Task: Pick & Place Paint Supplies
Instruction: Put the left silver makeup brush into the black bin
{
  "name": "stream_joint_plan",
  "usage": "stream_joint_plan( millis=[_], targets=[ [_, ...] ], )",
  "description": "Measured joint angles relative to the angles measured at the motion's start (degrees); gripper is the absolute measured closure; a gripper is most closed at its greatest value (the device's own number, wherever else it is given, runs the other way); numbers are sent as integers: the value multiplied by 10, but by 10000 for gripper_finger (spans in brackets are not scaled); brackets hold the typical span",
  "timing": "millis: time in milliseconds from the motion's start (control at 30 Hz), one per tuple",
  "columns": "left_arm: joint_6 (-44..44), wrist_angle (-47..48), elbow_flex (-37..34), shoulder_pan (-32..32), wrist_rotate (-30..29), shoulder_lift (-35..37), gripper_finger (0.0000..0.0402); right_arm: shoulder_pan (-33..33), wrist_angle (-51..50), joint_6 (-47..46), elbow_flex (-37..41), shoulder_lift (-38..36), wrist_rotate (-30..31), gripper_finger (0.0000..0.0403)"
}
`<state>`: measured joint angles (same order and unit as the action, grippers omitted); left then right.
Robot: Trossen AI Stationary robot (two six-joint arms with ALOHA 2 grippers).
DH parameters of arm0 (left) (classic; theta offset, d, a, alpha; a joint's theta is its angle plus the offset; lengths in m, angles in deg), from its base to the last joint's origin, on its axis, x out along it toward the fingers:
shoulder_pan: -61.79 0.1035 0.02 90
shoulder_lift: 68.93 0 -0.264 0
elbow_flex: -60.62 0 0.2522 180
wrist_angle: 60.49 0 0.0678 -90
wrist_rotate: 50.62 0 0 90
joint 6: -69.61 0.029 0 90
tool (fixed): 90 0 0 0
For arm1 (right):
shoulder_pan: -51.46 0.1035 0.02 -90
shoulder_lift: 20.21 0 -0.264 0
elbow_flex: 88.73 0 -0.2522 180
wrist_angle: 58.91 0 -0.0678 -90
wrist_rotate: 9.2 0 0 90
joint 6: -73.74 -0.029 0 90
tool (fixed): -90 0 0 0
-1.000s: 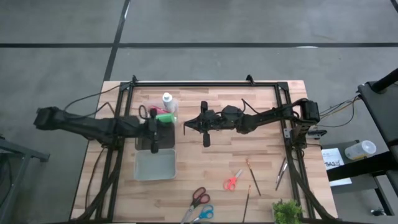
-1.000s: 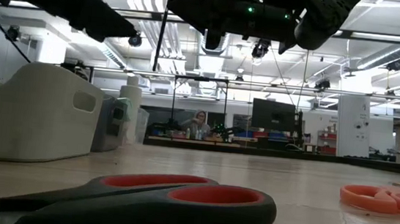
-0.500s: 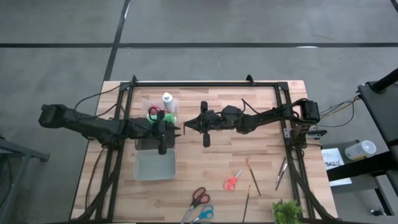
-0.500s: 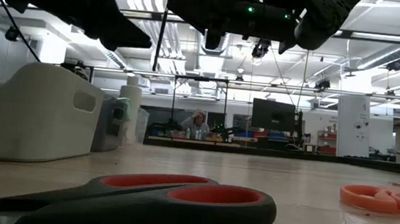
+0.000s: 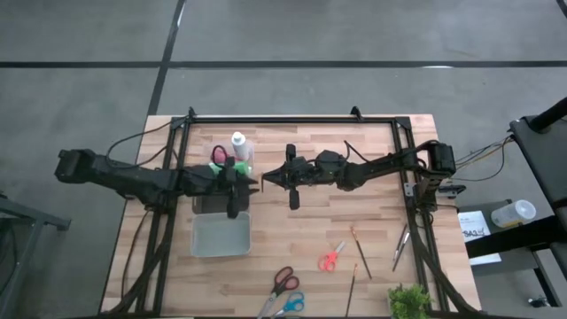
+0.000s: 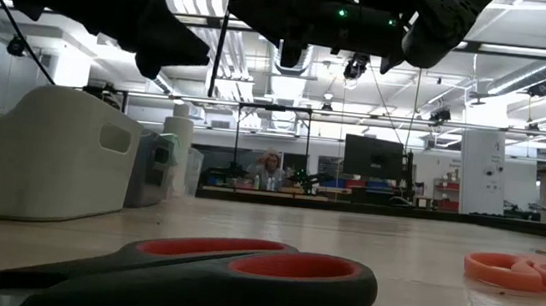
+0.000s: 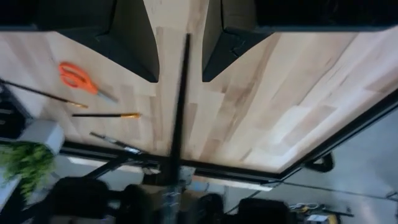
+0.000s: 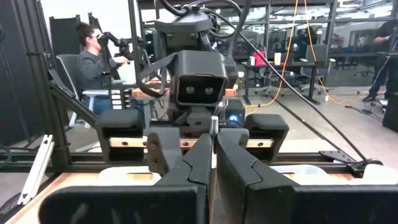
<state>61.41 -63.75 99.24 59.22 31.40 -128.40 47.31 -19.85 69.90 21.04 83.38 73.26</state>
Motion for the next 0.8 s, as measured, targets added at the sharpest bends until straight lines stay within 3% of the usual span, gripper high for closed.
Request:
stream_joint_plan(
  millis=[400,800],
  targets=[
    [2,-13,0,4,1,-11,272,0,0,0,0,0,0,390],
    [7,-78,0,14,1,-76,272,0,-3,0,0,0,0,390]
  ],
)
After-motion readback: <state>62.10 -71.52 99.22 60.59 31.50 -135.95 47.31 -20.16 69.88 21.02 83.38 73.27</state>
